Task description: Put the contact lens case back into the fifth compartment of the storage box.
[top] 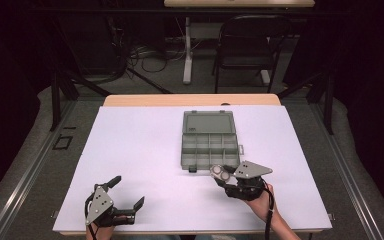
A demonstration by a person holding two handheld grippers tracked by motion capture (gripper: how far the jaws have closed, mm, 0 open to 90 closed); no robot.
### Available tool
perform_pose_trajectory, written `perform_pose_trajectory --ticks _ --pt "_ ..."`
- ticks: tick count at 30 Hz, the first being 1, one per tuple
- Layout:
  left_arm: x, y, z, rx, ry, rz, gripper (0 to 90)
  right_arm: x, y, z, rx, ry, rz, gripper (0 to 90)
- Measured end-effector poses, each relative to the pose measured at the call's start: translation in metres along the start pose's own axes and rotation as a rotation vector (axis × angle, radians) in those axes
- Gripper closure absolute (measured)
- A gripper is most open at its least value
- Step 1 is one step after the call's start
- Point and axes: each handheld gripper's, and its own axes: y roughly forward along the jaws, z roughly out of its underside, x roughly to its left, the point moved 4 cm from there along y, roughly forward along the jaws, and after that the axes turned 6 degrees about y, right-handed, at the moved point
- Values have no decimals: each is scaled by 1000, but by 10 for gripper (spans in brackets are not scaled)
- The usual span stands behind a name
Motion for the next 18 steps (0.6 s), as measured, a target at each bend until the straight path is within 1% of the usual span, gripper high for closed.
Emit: perform_pose_trajectory --ticks 9,18 --pt "0 -1 0 2 3 -6 1 -1 1 -7 -13 -7 6 493" --pt "1 -1 0 2 0 -8 2 -3 5 -11 -14 -8 10 493"
